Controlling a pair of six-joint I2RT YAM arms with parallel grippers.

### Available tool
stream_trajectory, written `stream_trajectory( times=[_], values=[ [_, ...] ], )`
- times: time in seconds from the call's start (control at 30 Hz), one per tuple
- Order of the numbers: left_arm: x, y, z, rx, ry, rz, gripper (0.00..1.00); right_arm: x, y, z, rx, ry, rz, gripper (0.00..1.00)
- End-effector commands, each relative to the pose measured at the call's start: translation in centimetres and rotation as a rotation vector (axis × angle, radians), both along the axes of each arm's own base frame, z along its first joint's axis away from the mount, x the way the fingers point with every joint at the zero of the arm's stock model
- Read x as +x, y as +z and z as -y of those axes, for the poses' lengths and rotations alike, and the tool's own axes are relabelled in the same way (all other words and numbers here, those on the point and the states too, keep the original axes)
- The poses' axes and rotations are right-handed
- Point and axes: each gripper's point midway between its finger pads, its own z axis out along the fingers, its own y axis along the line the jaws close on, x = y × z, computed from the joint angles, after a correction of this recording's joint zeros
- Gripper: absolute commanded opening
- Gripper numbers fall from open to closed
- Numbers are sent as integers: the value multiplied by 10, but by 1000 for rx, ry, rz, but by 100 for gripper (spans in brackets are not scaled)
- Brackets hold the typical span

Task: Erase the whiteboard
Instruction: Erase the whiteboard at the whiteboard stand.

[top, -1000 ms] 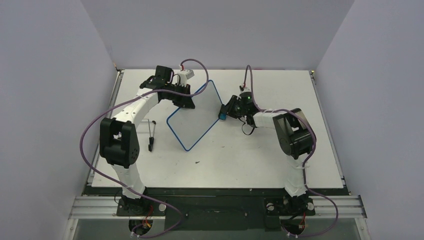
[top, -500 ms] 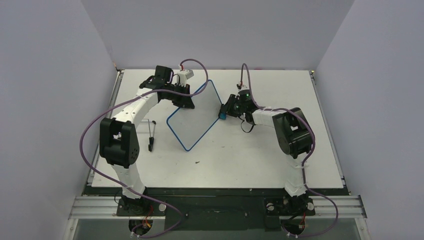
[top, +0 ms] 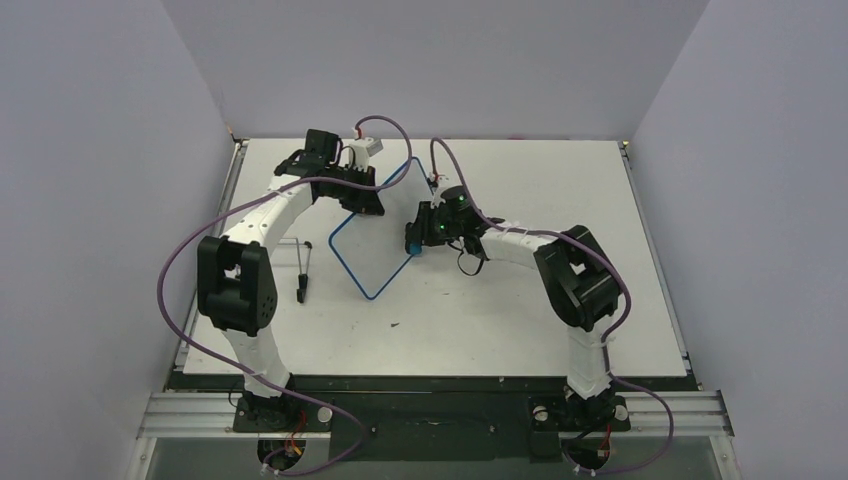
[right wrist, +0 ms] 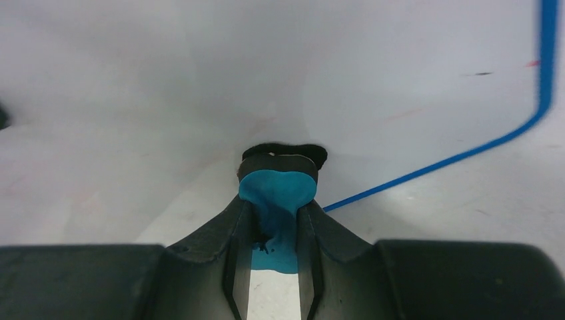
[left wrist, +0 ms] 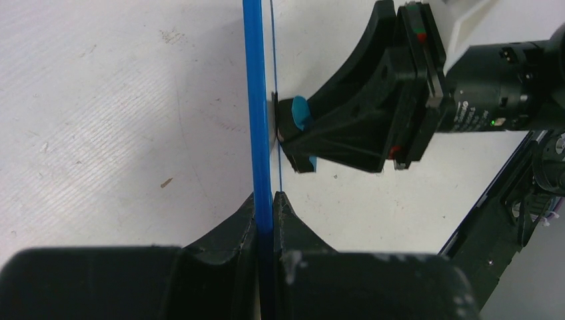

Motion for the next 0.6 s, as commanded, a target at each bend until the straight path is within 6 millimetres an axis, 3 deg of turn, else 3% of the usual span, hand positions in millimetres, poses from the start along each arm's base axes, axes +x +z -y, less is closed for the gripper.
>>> stream_trajectory(
  times=[0.0,0.07,0.13,0.2,0.3,0.4,0.57],
  values=[
    [-40,-9,36,-65,-203,-73,0,-27,65,-52,99,250,161,0],
    [-39,-9,34,-62,-197,-73,0,-12,77,-38,108,215,173,0],
    [-38,-8,32,-64,-190,-70,0,24,89,-1,120,112,186,0],
    [-36,-7,31,-71,-186,-70,0,47,102,30,113,37,201,0],
    [-35,-6,31,-76,-183,-71,0,65,118,62,97,-36,227,0],
    [-35,-7,31,-78,-181,-75,0,72,107,80,60,-80,205,0],
    [-35,-7,30,-73,-179,-74,0,64,69,78,40,-83,110,0]
  ],
)
